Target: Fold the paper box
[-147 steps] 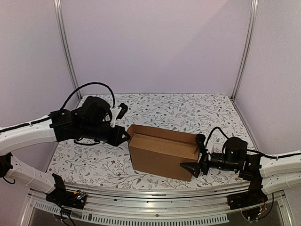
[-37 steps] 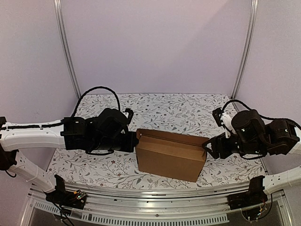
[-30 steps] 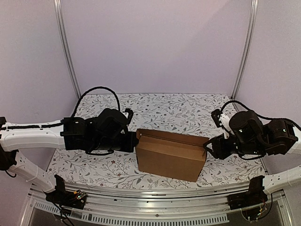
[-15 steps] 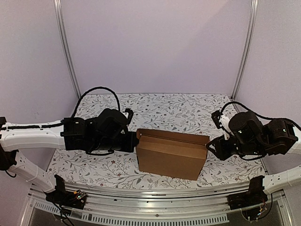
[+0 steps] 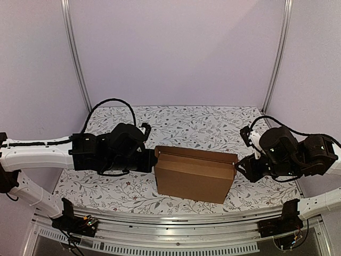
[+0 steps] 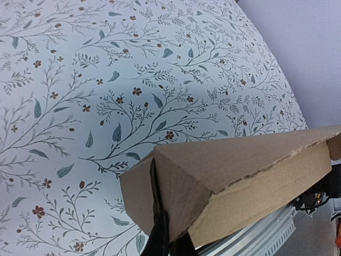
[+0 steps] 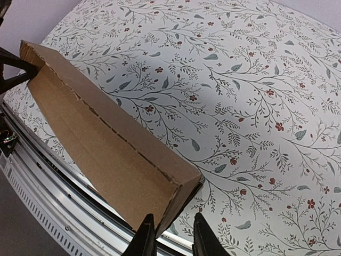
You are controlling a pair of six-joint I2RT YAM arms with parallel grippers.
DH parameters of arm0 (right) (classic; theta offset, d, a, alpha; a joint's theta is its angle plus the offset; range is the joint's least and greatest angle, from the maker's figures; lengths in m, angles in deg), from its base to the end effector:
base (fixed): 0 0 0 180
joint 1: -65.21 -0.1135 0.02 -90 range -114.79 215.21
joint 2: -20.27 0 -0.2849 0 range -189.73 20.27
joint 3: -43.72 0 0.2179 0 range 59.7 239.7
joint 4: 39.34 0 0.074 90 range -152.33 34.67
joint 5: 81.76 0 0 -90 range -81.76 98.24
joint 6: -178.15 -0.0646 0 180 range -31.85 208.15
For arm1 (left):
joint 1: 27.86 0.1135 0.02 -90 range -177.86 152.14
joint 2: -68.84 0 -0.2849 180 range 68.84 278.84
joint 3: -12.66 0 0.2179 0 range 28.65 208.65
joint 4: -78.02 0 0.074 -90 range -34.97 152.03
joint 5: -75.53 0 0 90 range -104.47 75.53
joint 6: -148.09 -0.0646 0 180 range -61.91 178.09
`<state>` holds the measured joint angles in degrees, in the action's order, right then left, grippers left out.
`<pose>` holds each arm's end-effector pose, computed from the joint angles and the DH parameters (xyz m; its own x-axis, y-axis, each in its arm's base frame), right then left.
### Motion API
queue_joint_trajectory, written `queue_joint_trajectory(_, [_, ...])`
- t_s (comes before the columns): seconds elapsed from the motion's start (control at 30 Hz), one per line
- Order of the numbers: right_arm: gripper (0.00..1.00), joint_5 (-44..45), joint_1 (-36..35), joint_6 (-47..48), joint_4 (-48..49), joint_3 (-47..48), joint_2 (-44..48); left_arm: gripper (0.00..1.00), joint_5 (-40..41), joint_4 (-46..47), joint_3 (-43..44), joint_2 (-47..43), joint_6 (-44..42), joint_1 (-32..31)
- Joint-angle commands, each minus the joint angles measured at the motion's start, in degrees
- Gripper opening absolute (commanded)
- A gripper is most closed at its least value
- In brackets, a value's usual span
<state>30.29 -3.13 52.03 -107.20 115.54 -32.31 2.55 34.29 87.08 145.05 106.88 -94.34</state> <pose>0.0746 0.1222 0.3111 -0.6775 -0.2257 -0.7000 -0.4586 0.8737 0.1621 0.1231 -0.2354 0.2865 -0.7856 0.0025 -0.6187 0.3095 0.8675 -0.3895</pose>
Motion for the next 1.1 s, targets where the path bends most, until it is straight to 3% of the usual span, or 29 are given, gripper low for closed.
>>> queue_joint_trajectory(0.0, [0.22,-0.8,-0.4,-1.0,1.8,-1.6,-0.1,0.00,-2.9,-10.5,-4.2,3.1,1.4,-1.0])
queue_joint_trajectory(0.23, [0.15,-2.7,-0.8,-2.1,5.6,-2.9,-1.6,0.00,-3.0,-10.3,-4.4,3.0,1.5,-1.0])
queue_joint_trajectory(0.4, [0.00,-1.6,-2.6,-3.4,6.5,-4.2,-2.9,0.00,-3.2,-9.9,-4.6,3.0,1.6,-1.1])
queue_joint_trajectory(0.77, [0.00,3.7,-7.8,-8.2,5.8,-6.6,-4.8,0.00,-2.7,-9.1,-5.3,2.9,2.5,-1.5])
queue_joint_trajectory(0.87, [0.08,4.7,-8.1,-7.9,5.2,-5.5,-4.6,0.00,-2.5,-9.0,-5.5,3.2,2.7,-1.8])
queue_joint_trajectory(1.0, [0.26,7.2,-8.1,-6.1,2.6,-1.7,-3.4,0.00,-2.2,-8.9,-5.6,3.5,2.8,-2.0])
queue_joint_trajectory(1.07, [0.27,8.4,-8.1,-4.7,1.1,0.7,-2.9,0.00,-1.8,-9.0,-5.7,3.6,2.9,-2.1])
